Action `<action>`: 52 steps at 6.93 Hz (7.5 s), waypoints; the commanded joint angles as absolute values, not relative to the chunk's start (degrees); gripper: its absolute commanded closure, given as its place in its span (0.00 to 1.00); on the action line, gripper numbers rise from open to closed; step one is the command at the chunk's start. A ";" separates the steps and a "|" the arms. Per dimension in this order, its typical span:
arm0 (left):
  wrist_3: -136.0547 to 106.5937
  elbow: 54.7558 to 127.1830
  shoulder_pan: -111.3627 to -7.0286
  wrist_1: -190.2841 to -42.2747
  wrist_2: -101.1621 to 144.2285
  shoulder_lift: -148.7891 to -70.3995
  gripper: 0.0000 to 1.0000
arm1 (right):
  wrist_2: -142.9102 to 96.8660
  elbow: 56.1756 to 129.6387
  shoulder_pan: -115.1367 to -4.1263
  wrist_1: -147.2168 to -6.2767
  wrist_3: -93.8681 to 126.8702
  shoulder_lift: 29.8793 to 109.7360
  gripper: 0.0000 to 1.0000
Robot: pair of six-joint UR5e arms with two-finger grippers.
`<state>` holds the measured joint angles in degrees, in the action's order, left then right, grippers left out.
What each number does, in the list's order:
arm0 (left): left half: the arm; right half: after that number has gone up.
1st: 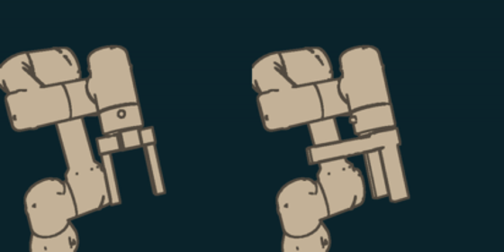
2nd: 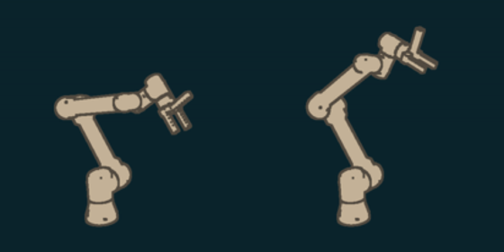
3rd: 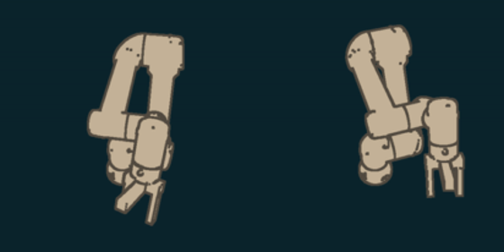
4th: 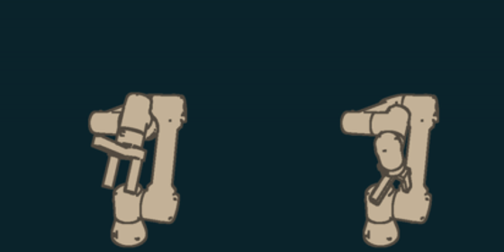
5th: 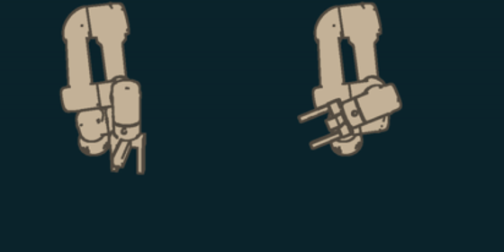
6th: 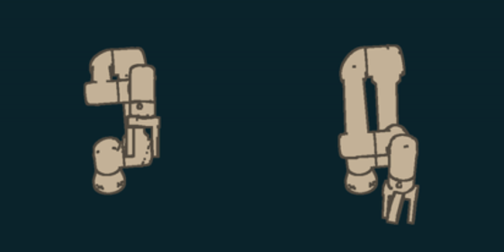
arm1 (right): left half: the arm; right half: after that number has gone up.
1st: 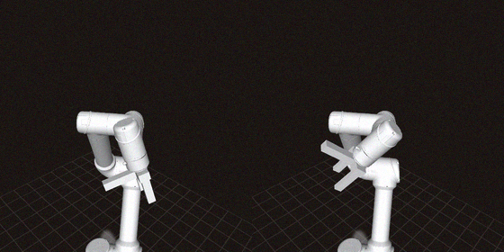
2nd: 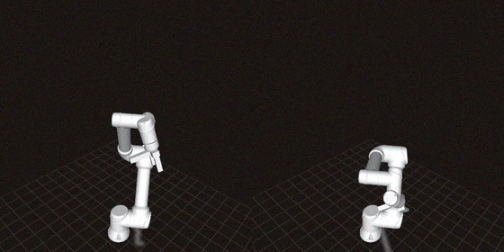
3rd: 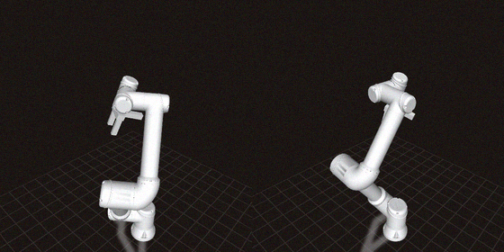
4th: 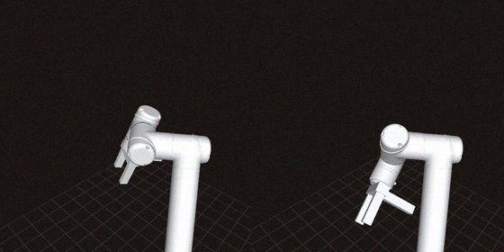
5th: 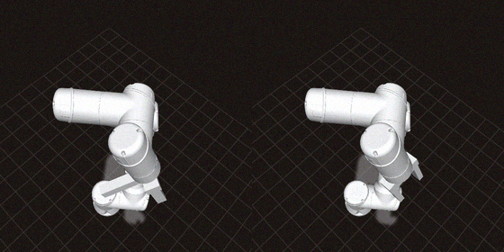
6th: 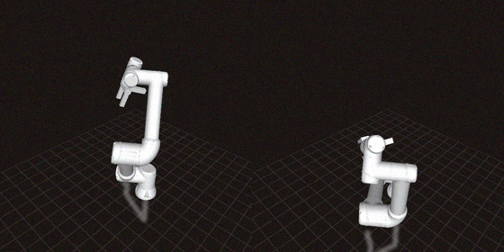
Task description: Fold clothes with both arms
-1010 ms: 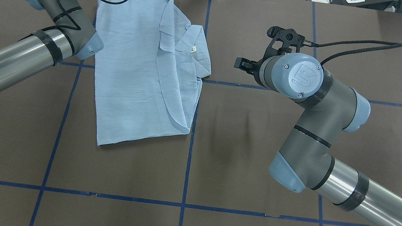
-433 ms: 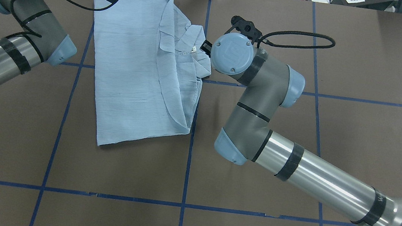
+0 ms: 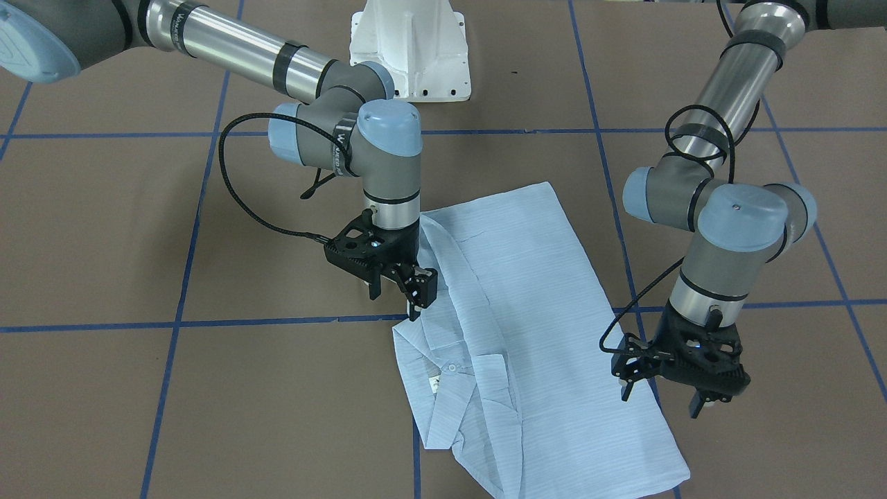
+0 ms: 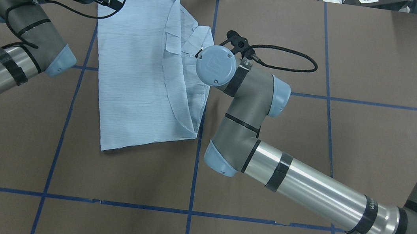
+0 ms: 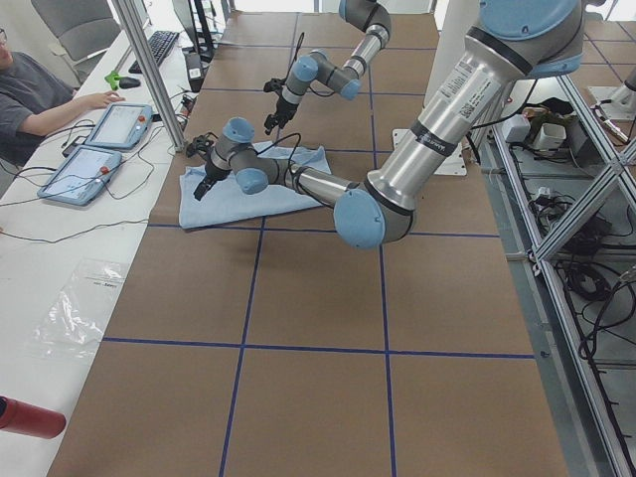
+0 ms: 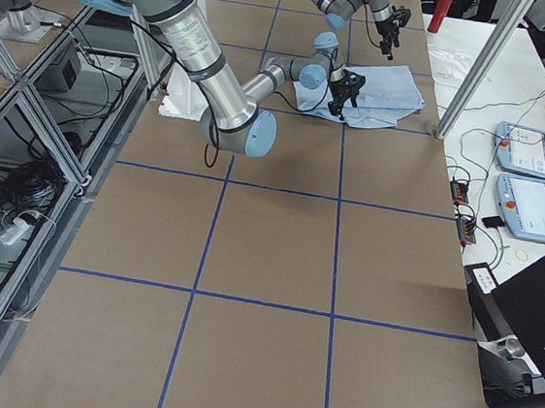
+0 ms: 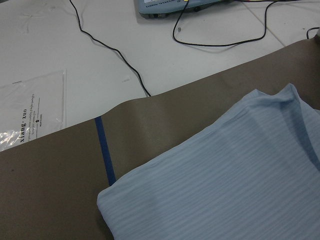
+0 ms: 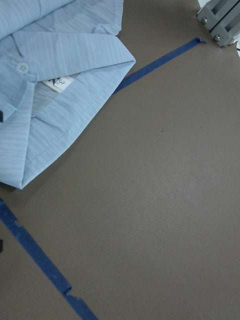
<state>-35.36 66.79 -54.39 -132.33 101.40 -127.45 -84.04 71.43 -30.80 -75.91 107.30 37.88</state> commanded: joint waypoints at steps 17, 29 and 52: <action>-35.60 69.08 -53.70 -132.36 101.34 -125.60 0.00 | -79.63 93.69 -27.69 -78.66 105.21 57.12 1.00; -35.42 72.95 -53.53 -132.45 102.66 -121.99 0.00 | -89.91 86.84 -20.14 -102.82 61.98 40.78 0.00; -68.15 107.35 -34.06 -129.21 103.36 -103.83 0.00 | -85.83 114.17 -23.13 -85.78 90.37 62.74 0.00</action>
